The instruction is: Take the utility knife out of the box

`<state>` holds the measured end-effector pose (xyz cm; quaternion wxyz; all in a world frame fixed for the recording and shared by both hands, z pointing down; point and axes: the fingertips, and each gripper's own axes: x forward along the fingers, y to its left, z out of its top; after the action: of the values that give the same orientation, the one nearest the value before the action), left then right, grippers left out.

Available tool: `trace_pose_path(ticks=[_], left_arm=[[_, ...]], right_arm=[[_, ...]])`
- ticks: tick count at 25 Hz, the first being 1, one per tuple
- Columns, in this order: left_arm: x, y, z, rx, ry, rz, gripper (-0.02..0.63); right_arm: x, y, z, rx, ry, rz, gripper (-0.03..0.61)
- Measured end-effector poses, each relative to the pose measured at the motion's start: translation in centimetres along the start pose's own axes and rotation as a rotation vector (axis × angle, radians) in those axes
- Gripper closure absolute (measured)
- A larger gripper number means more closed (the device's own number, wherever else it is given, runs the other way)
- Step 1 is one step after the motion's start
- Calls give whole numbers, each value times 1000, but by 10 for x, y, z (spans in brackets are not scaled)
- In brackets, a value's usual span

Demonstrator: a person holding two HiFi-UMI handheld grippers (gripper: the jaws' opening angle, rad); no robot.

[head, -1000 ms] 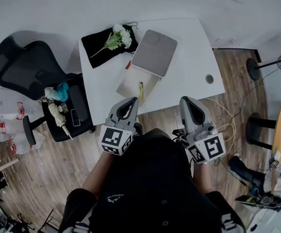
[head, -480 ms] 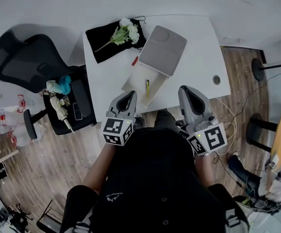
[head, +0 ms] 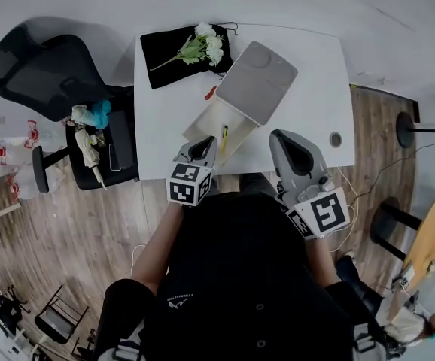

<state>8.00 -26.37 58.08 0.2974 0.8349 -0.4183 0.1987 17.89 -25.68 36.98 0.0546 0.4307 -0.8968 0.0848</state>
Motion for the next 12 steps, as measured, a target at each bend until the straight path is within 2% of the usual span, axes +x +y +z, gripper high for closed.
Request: trace_pose_path(ticks=[10, 11, 12], left_arm=[[58, -1, -38, -23, 198, 44, 606], [64, 1, -41, -23, 218, 49, 600], [69, 2, -45, -25, 241, 51, 550]], right_arm=[[-6, -37, -5, 11, 15, 39, 574], [-7, -40, -6, 13, 15, 35, 574], [-7, -43, -6, 15, 16, 30, 575]])
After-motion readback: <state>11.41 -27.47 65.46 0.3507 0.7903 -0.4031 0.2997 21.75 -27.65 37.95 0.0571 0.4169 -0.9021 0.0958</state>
